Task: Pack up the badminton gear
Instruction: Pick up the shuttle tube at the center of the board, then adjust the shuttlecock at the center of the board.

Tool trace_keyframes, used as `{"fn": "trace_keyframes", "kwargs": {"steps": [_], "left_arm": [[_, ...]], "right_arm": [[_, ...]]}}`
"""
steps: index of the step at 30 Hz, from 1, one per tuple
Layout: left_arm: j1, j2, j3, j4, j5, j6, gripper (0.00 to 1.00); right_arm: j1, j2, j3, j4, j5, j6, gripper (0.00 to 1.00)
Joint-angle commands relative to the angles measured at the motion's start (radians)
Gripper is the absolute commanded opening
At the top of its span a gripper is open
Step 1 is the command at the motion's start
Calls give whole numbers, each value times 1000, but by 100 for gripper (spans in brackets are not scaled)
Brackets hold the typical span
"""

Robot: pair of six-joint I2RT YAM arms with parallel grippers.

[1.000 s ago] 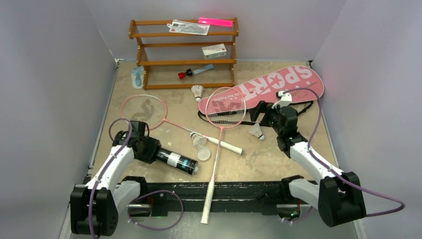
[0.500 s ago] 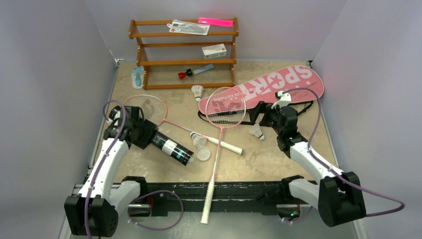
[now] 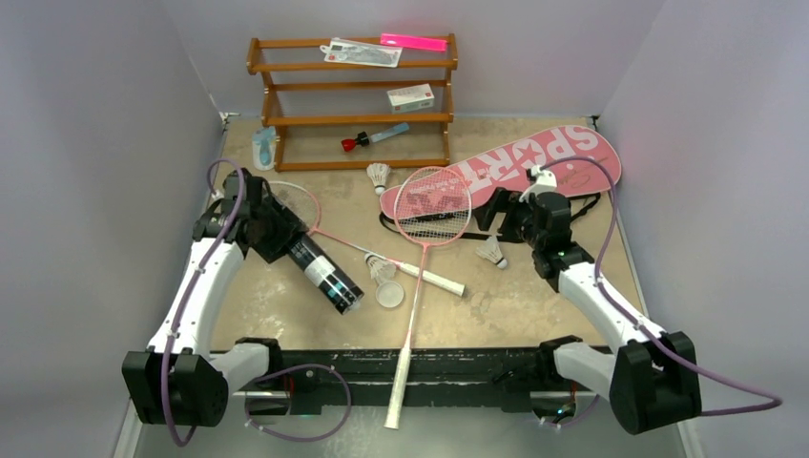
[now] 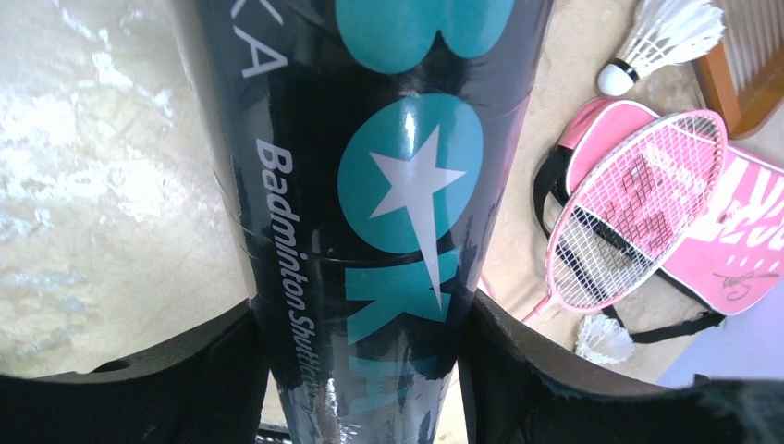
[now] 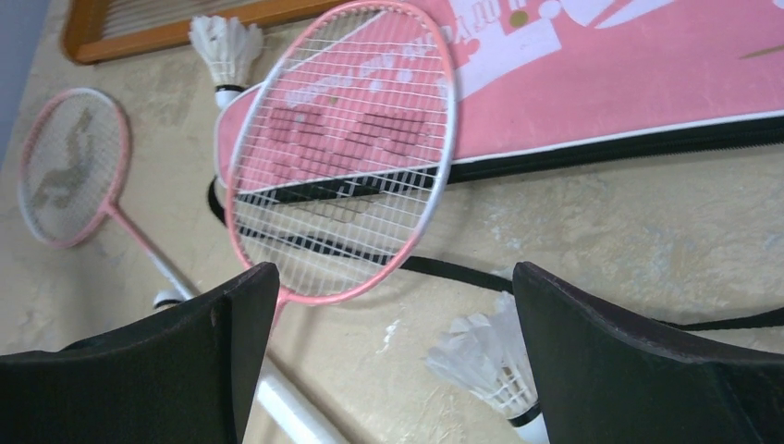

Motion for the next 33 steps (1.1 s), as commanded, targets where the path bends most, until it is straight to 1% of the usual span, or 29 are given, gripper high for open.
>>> {"fn": "trace_keyframes", "kwargs": {"steps": [1, 3, 6, 9, 14, 17, 18, 19, 20, 21, 22, 23, 26, 28, 30, 33], "left_arm": [[6, -4, 47, 57, -12, 155, 42], [6, -10, 28, 75, -26, 199, 42], [6, -15, 8, 85, -41, 227, 42], [6, -7, -13, 97, -41, 242, 43], [6, 11, -14, 88, -54, 244, 43], [6, 2, -13, 85, -77, 249, 43], [6, -2, -18, 90, -72, 248, 44], [6, -5, -24, 97, -57, 248, 44], [6, -3, -28, 103, -51, 246, 44], [6, 1, -28, 107, -38, 247, 44], [6, 10, -28, 108, -22, 247, 44], [6, 16, -26, 107, -18, 249, 44], [6, 26, -25, 102, -10, 250, 44], [6, 20, -26, 104, -9, 249, 44], [6, 11, -29, 107, -9, 248, 44], [6, 5, -37, 113, 4, 243, 44]], "right_arm": [[5, -67, 92, -202, -76, -19, 99], [4, -118, 96, -286, -66, -31, 98], [5, -173, 99, -399, -43, -43, 96], [5, -201, 77, -428, -19, -47, 94], [4, -214, -23, -395, 25, 31, 94], [4, -251, -95, -321, 2, -32, 97], [4, -262, -115, -301, 8, -36, 96], [5, -270, -139, -280, 17, -24, 93], [4, -276, -165, -247, 15, -14, 91], [4, -280, -180, -221, 13, -13, 94], [4, -278, -185, -209, -9, -22, 96], [4, -273, -187, -196, -39, -37, 96], [4, -219, -171, -168, 0, -49, 94], [4, -168, -155, -179, -29, -47, 93], [4, -124, -140, -155, -53, -64, 93], [5, -62, -105, -132, -5, -105, 94]]}}
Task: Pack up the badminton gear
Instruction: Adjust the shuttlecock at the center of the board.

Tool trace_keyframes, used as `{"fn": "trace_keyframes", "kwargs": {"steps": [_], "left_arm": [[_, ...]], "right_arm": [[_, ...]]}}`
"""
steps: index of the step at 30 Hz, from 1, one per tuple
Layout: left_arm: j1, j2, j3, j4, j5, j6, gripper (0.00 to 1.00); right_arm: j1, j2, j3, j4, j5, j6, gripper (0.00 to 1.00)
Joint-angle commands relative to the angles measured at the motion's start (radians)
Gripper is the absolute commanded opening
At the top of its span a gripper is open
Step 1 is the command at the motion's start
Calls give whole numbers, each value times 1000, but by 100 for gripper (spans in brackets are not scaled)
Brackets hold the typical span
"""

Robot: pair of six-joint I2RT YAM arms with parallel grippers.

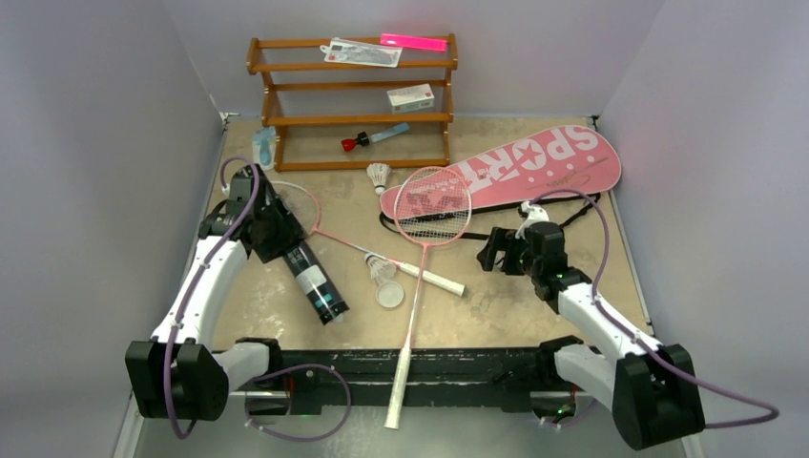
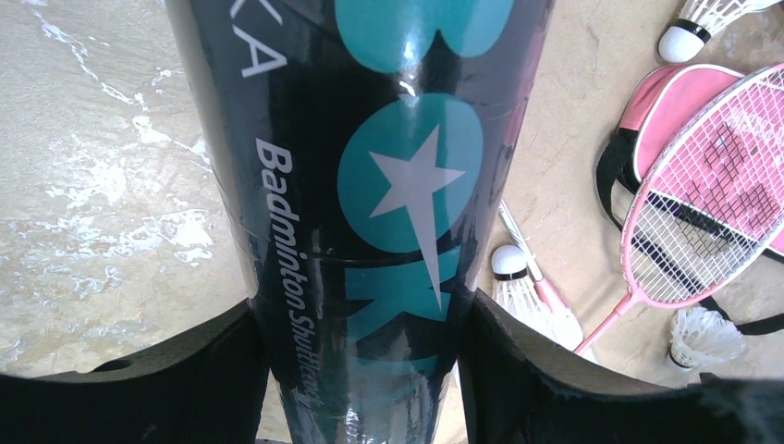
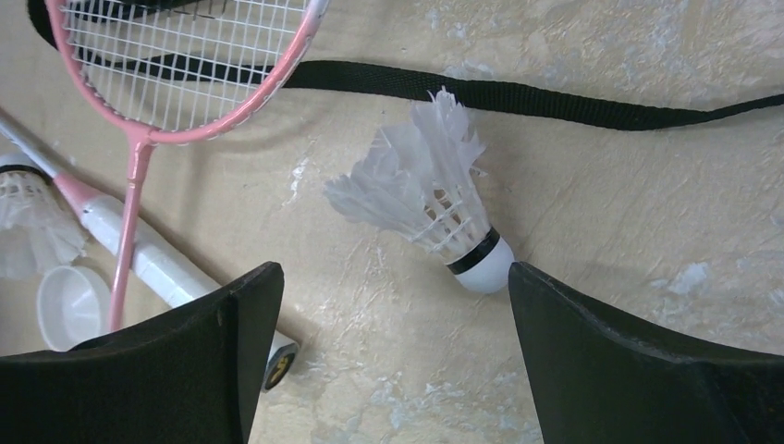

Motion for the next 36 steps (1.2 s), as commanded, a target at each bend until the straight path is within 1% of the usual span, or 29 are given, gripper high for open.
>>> {"fn": "trace_keyframes", "kwargs": {"steps": [1, 4, 13, 19, 21, 23, 24, 26, 30, 32, 36], "left_arm": [[5, -24, -8, 51, 36, 17, 44], [6, -16, -5, 48, 40, 19, 44], [5, -42, -7, 39, -4, 9, 44], [5, -48, -7, 38, -12, 7, 44], [5, -45, -5, 36, -12, 7, 44], [5, -44, -5, 35, -12, 7, 44], [5, -46, -5, 34, -12, 7, 44], [4, -47, -4, 34, -14, 7, 44], [5, -49, -5, 34, -15, 6, 44], [6, -49, -5, 34, -15, 7, 44], [6, -51, -4, 32, -19, 5, 44]], "right_arm": [[4, 72, 83, 64, 21, -60, 94], [3, 107, 107, 59, 15, -75, 94], [4, 151, 86, 117, -120, -35, 93], [4, 124, 81, 128, -186, -15, 91], [3, 119, 83, 130, -223, -15, 87], [4, 114, 87, 129, -242, -12, 87], [3, 111, 89, 123, -242, -11, 87], [4, 104, 97, 95, -192, -10, 88], [4, 116, 110, 26, 17, 33, 92], [3, 145, 115, 4, 26, 61, 93], [3, 206, 117, 46, -36, 46, 93]]}}
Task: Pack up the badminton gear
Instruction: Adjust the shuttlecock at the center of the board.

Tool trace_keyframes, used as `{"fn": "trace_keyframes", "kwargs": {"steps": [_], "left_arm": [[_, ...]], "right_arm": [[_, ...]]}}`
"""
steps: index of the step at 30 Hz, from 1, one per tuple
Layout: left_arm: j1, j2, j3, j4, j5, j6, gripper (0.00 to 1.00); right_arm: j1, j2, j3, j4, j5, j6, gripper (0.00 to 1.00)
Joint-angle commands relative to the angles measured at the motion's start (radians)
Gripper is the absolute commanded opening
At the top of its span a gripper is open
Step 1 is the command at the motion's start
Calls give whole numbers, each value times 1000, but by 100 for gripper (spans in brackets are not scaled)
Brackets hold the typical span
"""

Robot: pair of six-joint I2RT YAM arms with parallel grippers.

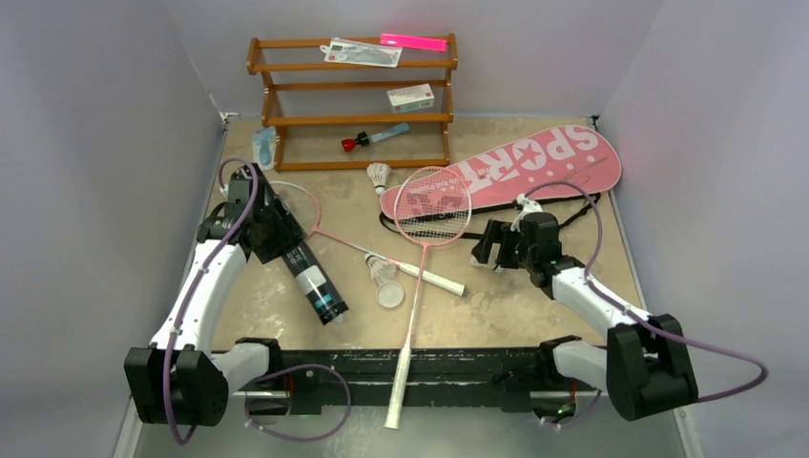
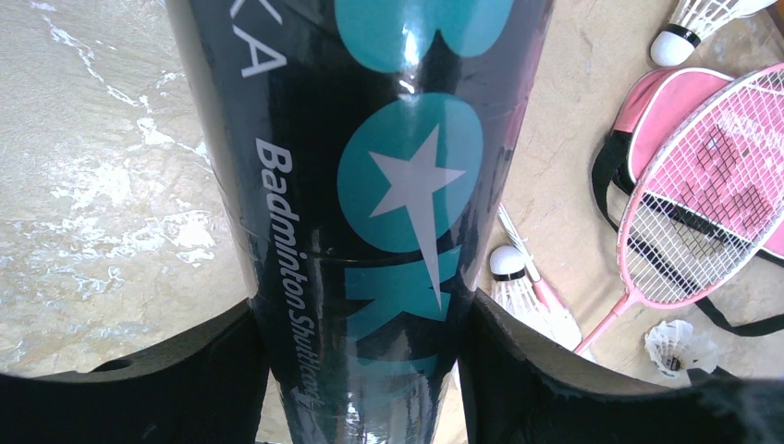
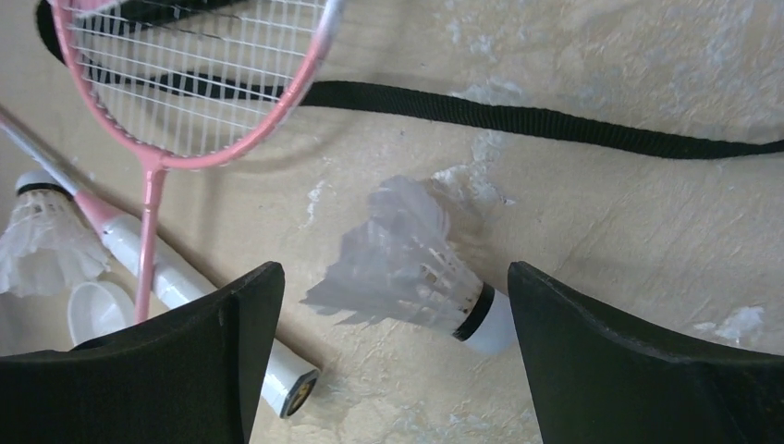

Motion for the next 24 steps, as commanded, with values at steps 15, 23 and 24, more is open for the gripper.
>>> {"fn": "trace_keyframes", "kwargs": {"steps": [15, 23, 24], "left_arm": [[5, -28, 10, 15, -45, -5, 45], [6, -31, 8, 16, -42, -3, 45], [5, -32, 8, 18, -40, -2, 45]], "right_arm": [[4, -96, -101, 115, -259, 195, 91], [4, -141, -61, -49, -195, 112, 89], [4, -145, -53, -71, -187, 104, 86]]}}
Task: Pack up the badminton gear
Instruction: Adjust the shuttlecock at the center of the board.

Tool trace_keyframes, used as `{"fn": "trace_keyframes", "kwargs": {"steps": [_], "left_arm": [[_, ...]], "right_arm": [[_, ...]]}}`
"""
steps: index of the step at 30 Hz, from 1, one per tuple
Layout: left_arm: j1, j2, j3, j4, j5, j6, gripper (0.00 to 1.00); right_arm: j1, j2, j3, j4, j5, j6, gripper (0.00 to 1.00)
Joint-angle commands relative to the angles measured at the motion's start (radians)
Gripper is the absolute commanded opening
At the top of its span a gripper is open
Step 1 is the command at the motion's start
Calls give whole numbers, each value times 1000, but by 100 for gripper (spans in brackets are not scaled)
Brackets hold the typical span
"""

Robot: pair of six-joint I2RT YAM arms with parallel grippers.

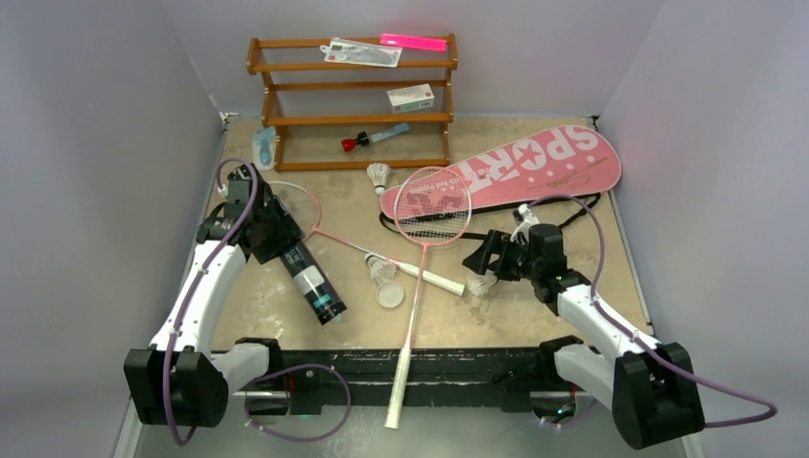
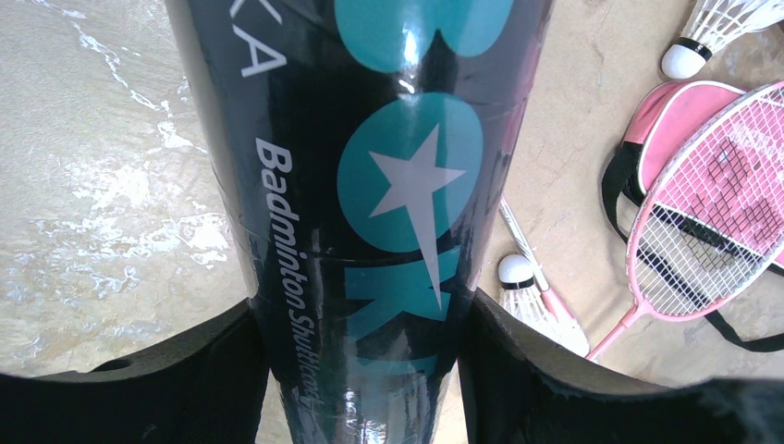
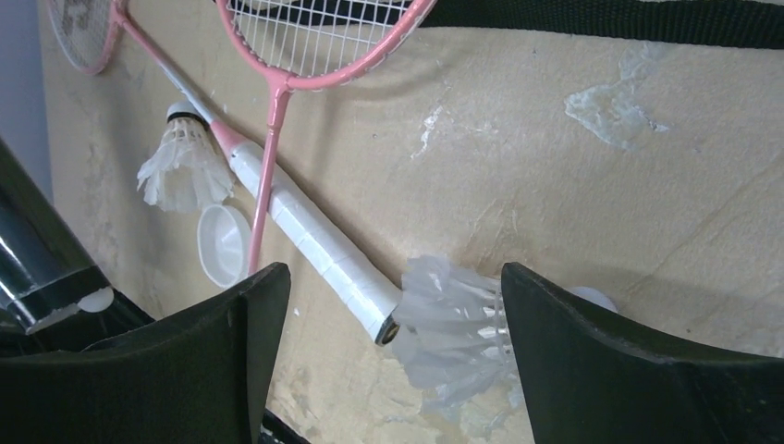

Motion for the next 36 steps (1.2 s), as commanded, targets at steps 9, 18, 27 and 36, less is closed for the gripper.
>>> {"fn": "trace_keyframes", "kwargs": {"steps": [9, 18, 27, 36], "left_arm": [[6, -27, 7, 25, -4, 0, 45], [5, -30, 8, 27, -2, 2, 45], [6, -33, 6, 29, 1, 2, 45], [5, -50, 4, 26, -4, -1, 45]], "right_arm": [[13, -91, 99, -275, 148, -61, 85], [14, -168, 159, -466, 331, 116, 96], [12, -383, 99, -664, 483, 715, 75], [12, -160, 89, -584, 509, 990, 70]]}}
